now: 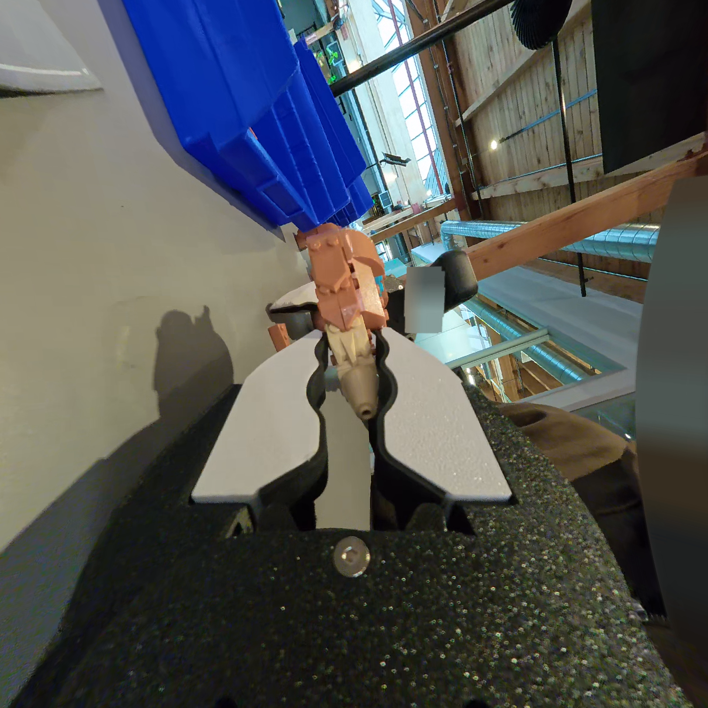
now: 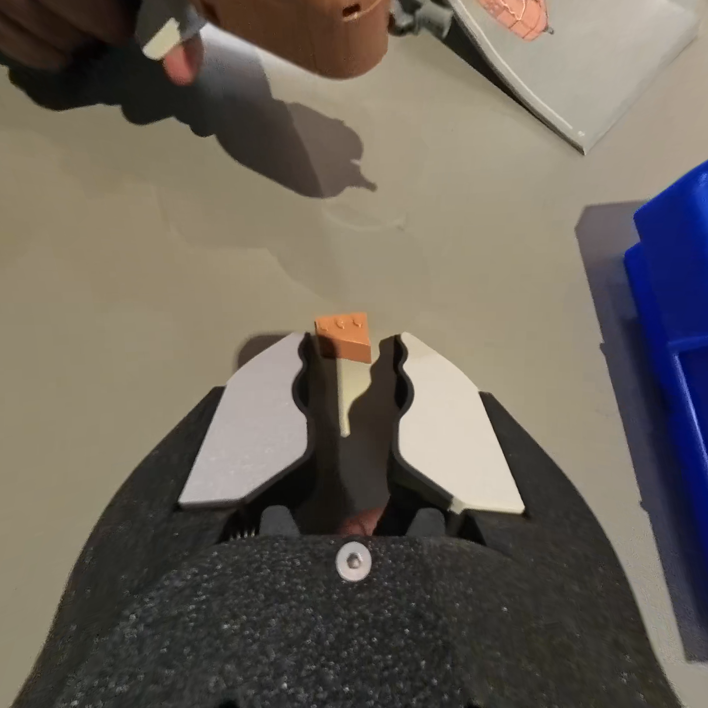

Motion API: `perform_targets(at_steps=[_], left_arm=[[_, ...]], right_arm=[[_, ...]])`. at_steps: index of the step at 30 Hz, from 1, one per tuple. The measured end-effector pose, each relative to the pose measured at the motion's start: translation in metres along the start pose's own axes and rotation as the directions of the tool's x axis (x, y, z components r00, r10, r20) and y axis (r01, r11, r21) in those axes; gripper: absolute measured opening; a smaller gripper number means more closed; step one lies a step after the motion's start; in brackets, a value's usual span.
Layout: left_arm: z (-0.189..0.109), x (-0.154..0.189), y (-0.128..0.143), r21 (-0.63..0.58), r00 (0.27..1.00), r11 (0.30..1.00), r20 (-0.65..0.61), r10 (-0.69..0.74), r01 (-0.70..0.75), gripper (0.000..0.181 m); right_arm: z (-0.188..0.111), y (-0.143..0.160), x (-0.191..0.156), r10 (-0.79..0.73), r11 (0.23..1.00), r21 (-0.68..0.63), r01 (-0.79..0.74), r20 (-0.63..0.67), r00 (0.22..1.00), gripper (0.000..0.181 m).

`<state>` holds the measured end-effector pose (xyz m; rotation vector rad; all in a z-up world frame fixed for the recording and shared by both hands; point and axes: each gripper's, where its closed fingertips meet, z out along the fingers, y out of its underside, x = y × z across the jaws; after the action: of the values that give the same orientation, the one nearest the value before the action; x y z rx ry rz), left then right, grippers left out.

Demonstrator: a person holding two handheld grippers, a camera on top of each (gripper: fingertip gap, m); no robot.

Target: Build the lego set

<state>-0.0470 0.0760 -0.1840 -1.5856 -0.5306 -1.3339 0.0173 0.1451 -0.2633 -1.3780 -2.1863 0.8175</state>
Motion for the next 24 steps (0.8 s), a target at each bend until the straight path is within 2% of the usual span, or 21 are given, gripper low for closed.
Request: perform_targets(at_steps=[3, 9, 13, 15, 18, 22, 24], left_arm=[[0.002, -0.001, 0.001, 0.010, 1.000, 1.000, 0.011, -0.008, 0.008, 0.023], [0.000, -0.002, -0.006, 0.064, 0.998, 0.996, -0.011, -0.059, 0.059, 0.024], [-0.001, -0.002, -0.009, 0.101, 0.995, 0.990, -0.030, -0.092, 0.094, 0.024], [0.000, -0.003, -0.010, 0.109, 0.993, 0.988, -0.036, -0.108, 0.111, 0.024], [0.000, -0.007, -0.009, 0.110, 0.993, 0.987, -0.009, -0.119, 0.119, 0.024], [-0.001, -0.011, -0.009, 0.116, 0.993, 0.987, 0.027, -0.111, 0.107, 0.024], [-0.001, -0.013, -0.009, 0.119, 0.994, 0.988, 0.041, -0.102, 0.097, 0.024]], right_arm=[[0.002, -0.002, 0.001, 0.024, 1.000, -0.012, -0.024, -0.034, 0.999, 0.026], [0.001, -0.013, 0.002, 0.049, 0.998, 0.031, -0.047, -0.072, 0.996, 0.025], [-0.015, -0.053, -0.006, 0.073, 0.981, 0.184, -0.061, -0.061, 0.995, 0.025], [-0.017, -0.067, -0.010, 0.071, 0.975, 0.215, -0.055, -0.065, 0.995, 0.025], [-0.008, -0.068, -0.014, 0.058, 0.979, 0.201, -0.044, -0.067, 0.996, 0.026], [-0.003, -0.072, -0.012, 0.148, 0.959, 0.245, -0.142, -0.005, 0.989, 0.026], [-0.001, -0.071, -0.008, 0.175, 0.956, 0.242, -0.167, -0.014, 0.984, 0.026]])
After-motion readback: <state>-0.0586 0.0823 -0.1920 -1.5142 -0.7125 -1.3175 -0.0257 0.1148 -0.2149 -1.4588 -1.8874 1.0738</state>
